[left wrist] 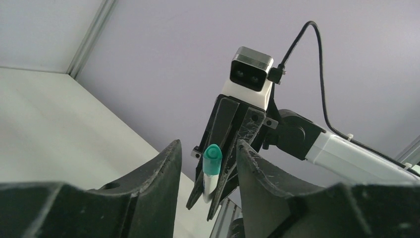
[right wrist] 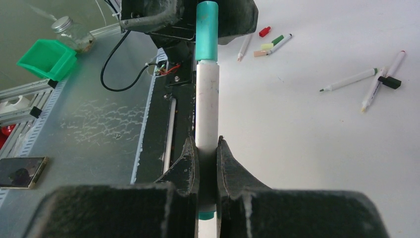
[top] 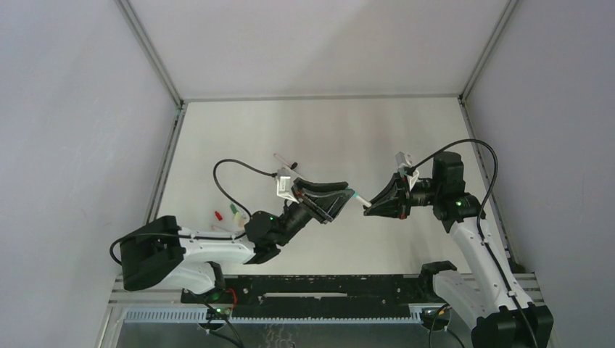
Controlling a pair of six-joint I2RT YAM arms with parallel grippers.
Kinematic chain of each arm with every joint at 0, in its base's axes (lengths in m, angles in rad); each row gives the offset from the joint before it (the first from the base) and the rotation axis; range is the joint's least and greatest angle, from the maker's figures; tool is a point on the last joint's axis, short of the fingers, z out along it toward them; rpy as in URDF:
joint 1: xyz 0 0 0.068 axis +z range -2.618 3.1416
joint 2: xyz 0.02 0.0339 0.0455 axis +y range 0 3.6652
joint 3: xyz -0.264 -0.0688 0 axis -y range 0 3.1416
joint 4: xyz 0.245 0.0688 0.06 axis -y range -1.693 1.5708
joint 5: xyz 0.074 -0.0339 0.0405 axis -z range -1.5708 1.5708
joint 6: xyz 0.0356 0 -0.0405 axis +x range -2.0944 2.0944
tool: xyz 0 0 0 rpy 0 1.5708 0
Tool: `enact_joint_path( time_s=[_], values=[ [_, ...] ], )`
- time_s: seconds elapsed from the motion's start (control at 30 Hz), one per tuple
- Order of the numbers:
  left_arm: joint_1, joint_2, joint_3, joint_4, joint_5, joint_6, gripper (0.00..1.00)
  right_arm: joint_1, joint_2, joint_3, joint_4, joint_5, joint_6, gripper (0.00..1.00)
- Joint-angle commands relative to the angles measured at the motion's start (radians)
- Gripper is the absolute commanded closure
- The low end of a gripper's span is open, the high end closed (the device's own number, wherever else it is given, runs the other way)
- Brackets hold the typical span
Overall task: Insert the pens into the pen caps
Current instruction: Press the pen cap onto the pen.
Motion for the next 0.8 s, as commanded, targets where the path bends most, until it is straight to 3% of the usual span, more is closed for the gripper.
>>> enact_joint_path(
  time_s=[0.0, 0.17, 0.53, 0.77],
  values=[
    [-0.004, 0.018, 0.059, 0.021, -0.015, -0.030, 0.53, 0.009, 0.002, 0.034, 0.026, 0.007, 0.019, 1.00],
    [-0.005, 0.033, 0.064, 0.020, -0.016, -0.042, 0.58, 0.008, 0.003, 0.034, 0.026, 0.008, 0.022, 1.00],
    [-0.005, 0.056, 0.059, 0.018, 0.019, -0.037, 0.83, 0.007, -0.003, 0.034, 0.034, 0.005, 0.034, 1.00],
    [0.019, 0.063, 0.038, 0.020, 0.181, -0.007, 0.95, -0.003, -0.008, 0.034, 0.046, -0.037, 0.052, 1.00]
  ],
)
